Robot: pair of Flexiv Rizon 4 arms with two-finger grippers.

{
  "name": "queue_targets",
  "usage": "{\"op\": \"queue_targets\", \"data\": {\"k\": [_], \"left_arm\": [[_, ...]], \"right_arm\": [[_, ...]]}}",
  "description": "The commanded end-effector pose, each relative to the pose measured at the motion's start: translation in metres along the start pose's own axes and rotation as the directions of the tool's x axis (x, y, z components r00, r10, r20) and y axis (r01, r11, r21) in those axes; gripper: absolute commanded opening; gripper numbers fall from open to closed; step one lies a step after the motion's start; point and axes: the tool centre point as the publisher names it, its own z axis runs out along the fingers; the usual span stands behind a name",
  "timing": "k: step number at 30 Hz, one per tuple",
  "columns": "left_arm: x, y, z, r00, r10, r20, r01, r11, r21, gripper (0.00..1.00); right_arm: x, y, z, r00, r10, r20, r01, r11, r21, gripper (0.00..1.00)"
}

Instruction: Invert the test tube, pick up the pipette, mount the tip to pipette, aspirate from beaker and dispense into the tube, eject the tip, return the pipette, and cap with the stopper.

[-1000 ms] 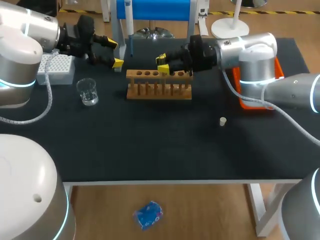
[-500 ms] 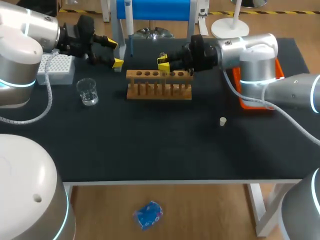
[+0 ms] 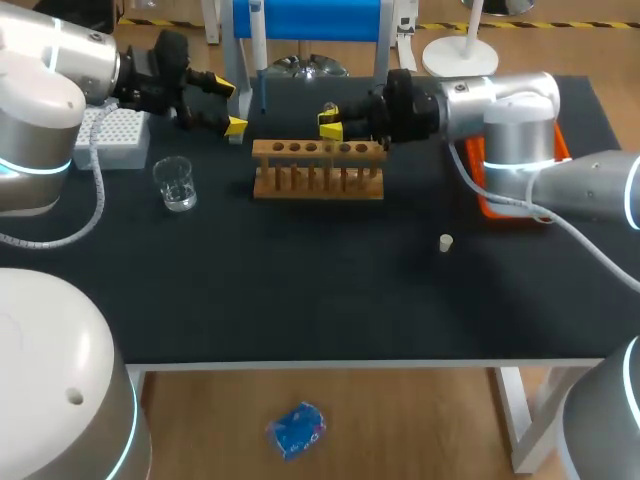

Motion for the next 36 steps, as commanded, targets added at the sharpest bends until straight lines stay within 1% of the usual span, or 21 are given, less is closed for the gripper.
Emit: {"op": "queue_targets", "data": {"k": [1, 12, 27, 36], "left_arm": [[-0.001, 0.0, 0.0, 1.0, -0.001, -0.002, 0.001, 1.0, -0.002, 1.0], [-0.001, 0.0, 0.0, 1.0, -0.001, -0.002, 0.001, 1.0, -0.002, 1.0], [-0.001, 0.0, 0.0, 1.0, -0.001, -0.002, 0.001, 1.0, -0.002, 1.0], [-0.001, 0.0, 0.0, 1.0, -0.001, -0.002, 0.001, 1.0, -0.002, 1.0]], "right_arm": [[0.001, 0.001, -0.001, 1.0, -0.002, -0.001, 0.002, 1.0, 0.001, 0.0], [0.001, 0.004, 0.0, 1.0, -0.011, -0.007, 0.011, 1.0, 0.008, 0.0], [0.0, 0.019, -0.001, 0.999, -0.038, -0.015, 0.038, 0.999, 0.01, 0.0], [0.004, 0.029, -0.001, 0.999, -0.04, -0.016, 0.04, 0.999, 0.006, 0.0]]}}
